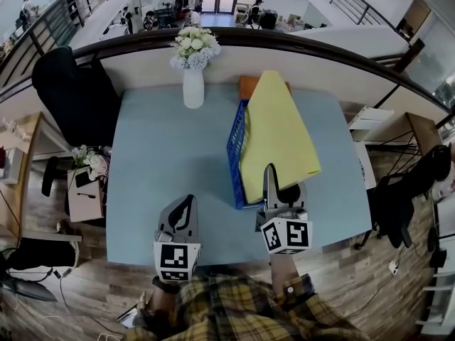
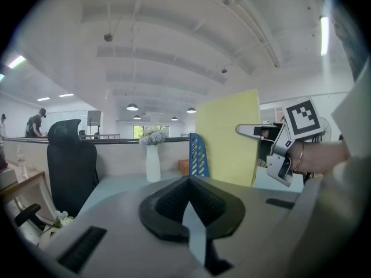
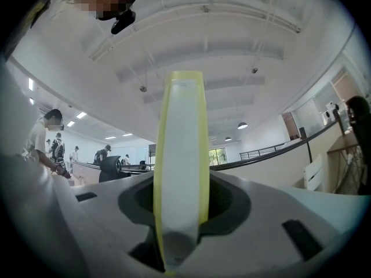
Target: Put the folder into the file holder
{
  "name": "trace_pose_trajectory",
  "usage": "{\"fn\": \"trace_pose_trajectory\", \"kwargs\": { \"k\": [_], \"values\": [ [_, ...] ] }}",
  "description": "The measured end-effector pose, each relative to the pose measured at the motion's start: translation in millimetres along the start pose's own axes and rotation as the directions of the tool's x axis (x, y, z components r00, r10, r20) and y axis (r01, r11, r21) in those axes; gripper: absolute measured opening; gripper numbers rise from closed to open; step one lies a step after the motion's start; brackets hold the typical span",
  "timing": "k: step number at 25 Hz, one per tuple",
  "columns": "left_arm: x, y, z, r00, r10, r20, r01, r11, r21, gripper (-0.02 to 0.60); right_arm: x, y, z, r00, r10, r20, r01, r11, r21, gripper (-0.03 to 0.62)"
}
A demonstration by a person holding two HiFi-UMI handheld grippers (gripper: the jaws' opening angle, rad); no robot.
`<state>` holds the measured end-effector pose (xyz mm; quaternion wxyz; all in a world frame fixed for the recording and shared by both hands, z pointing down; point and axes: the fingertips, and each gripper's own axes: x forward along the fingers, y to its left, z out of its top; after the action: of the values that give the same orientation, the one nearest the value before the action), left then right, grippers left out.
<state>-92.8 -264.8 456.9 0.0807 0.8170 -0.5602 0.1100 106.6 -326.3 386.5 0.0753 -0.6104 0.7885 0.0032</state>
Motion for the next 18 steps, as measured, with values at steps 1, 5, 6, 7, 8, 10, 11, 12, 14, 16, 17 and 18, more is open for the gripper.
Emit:
{"fn": "trace_pose_trajectory", "kwargs": {
  "k": [1,5,6,7,8,10,11,12,14,16,17,18],
  "values": [
    [-1,1,-1,1.000,0.003,-0.001,-0.003,1.000,0.000,-0.005,0,0,-2,1.000,0.001,-0.006,-0.001,1.000,-0.002,0.158],
    [-3,1,-1,1.000,0.008,0.000,-0.008,1.000,-0.004,-0.005,3,2,-10,0.999,0.008,-0.031,-0.008,1.000,-0.007,0.159],
    [-3,2,-2,1.000,0.009,0.000,-0.009,1.000,-0.004,-0.005,3,3,-12,0.999,0.010,-0.038,-0.010,1.000,-0.009,0.160],
    [-4,2,-2,1.000,0.010,0.000,-0.010,1.000,-0.004,-0.005,3,3,-14,0.999,0.012,-0.044,-0.013,1.000,-0.012,0.161],
    [-4,2,-2,1.000,0.011,0.000,-0.011,1.000,-0.005,-0.005,3,4,-16,0.999,0.014,-0.050,-0.015,1.000,-0.015,0.161],
    [-6,3,-3,1.000,0.014,-0.001,-0.014,1.000,-0.006,-0.005,3,5,-21,0.998,0.016,-0.059,-0.018,1.000,-0.023,0.163],
    [-6,4,-3,1.000,0.016,-0.001,-0.016,1.000,-0.006,-0.005,3,6,-23,0.998,0.017,-0.064,-0.019,0.999,-0.026,0.163],
    [-7,5,-3,1.000,0.017,-0.001,-0.017,1.000,-0.007,-0.005,3,7,-25,0.998,0.017,-0.069,-0.019,0.999,-0.029,0.163],
    [-8,5,-3,1.000,0.018,-0.003,-0.018,1.000,-0.006,-0.005,3,7,-30,0.997,0.017,-0.079,-0.020,0.999,-0.035,0.164],
    [-8,4,-4,1.000,0.019,-0.003,-0.019,1.000,-0.006,-0.005,2,8,-35,0.996,0.018,-0.090,-0.021,0.999,-0.040,0.164],
    [-9,4,-4,1.000,0.019,-0.003,-0.019,1.000,-0.007,-0.005,2,8,-37,0.995,0.018,-0.096,-0.022,0.999,-0.044,0.164],
    [-9,5,-4,1.000,0.019,-0.003,-0.019,1.000,-0.008,-0.005,2,8,-39,0.995,0.018,-0.103,-0.023,0.999,-0.047,0.164]
  ]
}}
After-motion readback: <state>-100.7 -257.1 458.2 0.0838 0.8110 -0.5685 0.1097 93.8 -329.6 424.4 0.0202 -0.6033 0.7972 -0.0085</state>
